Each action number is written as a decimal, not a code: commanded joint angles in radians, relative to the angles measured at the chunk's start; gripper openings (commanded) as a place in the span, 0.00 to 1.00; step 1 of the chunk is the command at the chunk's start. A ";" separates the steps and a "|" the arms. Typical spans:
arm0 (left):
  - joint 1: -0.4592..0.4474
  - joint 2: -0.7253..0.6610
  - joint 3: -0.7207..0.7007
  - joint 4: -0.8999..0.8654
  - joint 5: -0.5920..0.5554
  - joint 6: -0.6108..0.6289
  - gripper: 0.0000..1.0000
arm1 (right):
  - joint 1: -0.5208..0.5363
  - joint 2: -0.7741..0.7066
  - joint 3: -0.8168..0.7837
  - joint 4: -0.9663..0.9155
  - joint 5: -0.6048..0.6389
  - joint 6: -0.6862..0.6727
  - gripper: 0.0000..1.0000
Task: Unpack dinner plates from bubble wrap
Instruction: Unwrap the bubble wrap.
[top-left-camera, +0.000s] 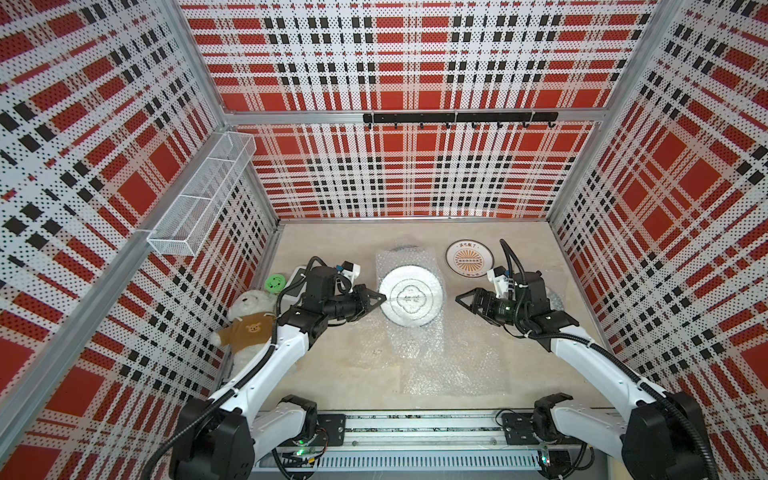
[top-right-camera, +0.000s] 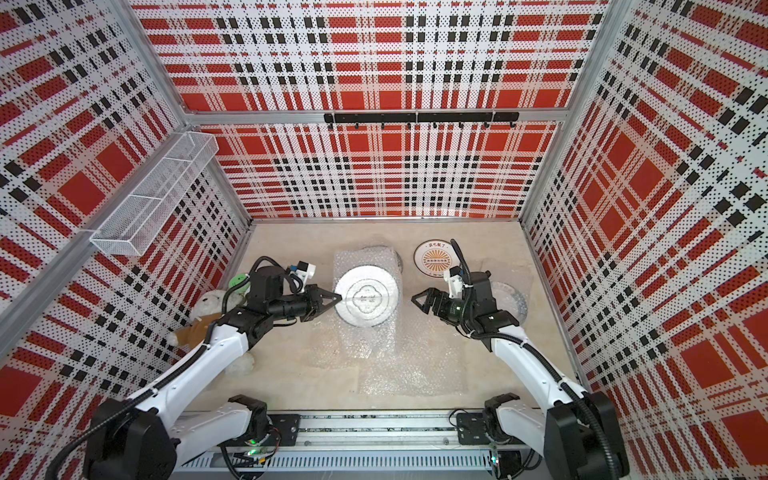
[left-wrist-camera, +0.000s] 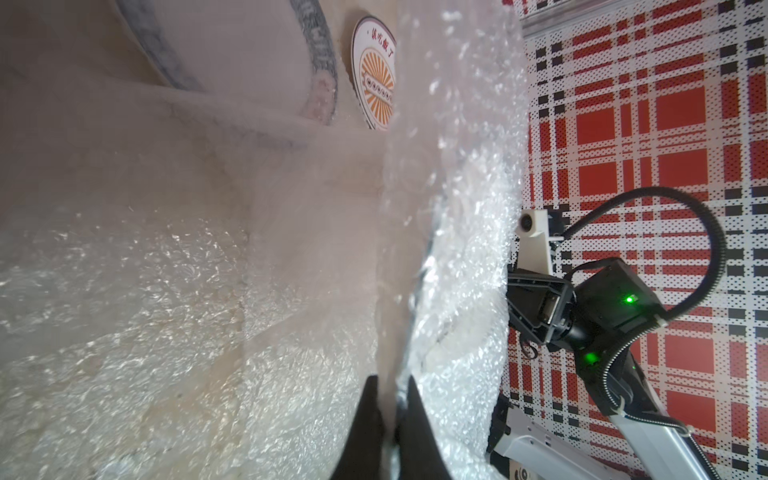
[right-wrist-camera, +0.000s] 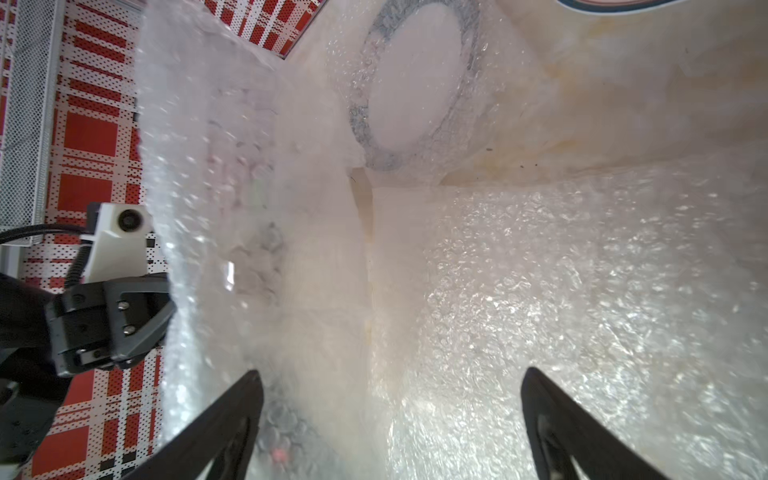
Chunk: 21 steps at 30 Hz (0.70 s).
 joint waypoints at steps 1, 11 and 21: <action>0.002 -0.040 0.113 -0.094 0.015 0.055 0.00 | -0.035 -0.022 0.032 -0.033 0.034 -0.038 1.00; -0.361 0.131 0.510 -0.155 -0.197 0.043 0.00 | -0.237 0.014 -0.007 0.008 -0.086 -0.013 1.00; -0.577 0.375 0.871 -0.096 -0.240 -0.017 0.00 | -0.355 0.055 -0.068 0.111 -0.161 0.065 1.00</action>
